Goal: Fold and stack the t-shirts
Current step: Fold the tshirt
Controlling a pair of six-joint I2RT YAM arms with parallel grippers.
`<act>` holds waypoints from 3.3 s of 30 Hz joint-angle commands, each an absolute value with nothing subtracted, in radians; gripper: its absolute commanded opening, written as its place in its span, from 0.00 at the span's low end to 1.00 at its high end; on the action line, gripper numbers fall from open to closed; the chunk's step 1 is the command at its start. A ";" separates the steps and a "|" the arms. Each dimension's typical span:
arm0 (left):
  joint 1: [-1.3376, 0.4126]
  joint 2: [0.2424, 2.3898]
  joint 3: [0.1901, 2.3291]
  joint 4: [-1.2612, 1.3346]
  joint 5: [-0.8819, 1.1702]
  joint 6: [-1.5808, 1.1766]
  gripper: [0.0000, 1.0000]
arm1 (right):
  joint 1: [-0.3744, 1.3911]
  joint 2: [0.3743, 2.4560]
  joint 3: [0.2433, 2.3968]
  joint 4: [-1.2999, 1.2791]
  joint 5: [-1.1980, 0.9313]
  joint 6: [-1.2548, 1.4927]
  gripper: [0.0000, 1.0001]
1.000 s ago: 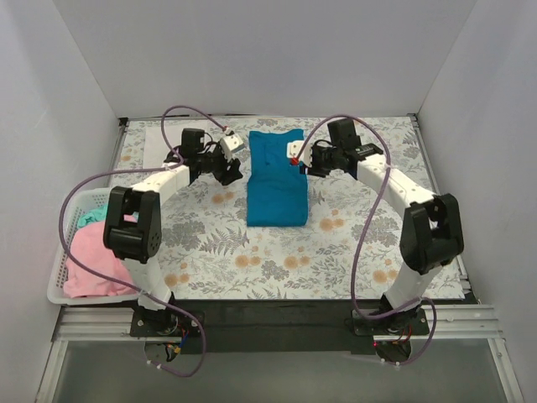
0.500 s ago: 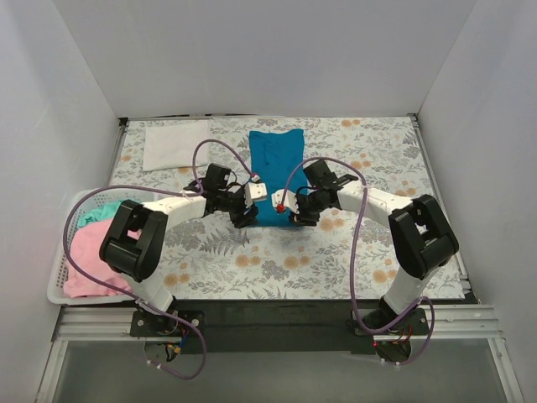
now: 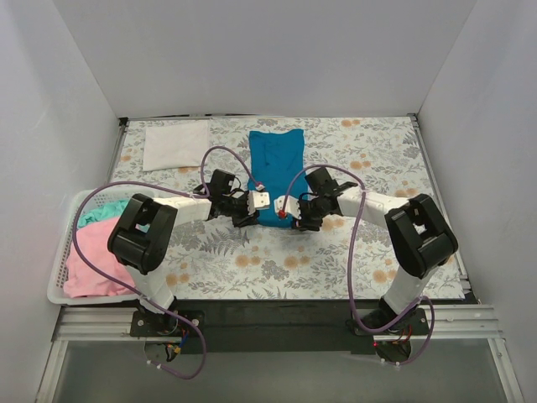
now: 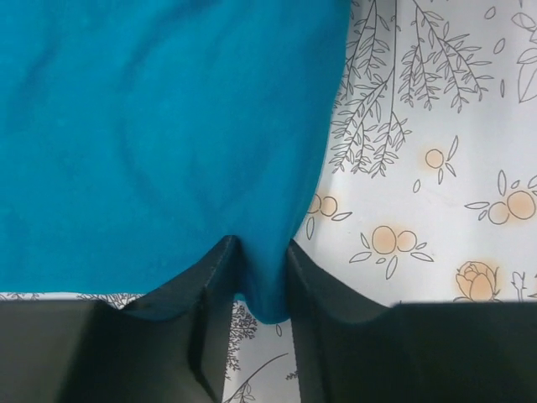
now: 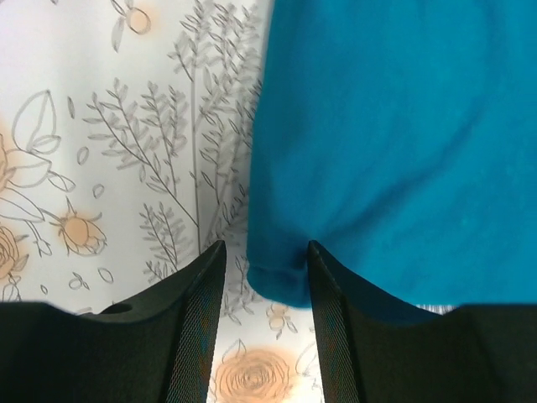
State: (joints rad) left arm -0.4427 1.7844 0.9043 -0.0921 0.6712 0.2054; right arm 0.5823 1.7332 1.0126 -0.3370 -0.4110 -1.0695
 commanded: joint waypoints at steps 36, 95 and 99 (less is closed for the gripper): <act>-0.448 1.790 0.896 -0.160 0.606 0.261 0.29 | 0.362 1.816 1.029 -0.287 -0.733 -0.293 0.32; -0.442 1.546 0.802 -0.287 0.669 0.319 0.47 | 0.411 1.567 0.982 -0.489 -0.523 -0.627 0.31; -0.434 1.525 0.784 -0.287 0.669 0.322 0.47 | 0.433 1.531 0.962 -0.466 -0.474 -0.707 0.49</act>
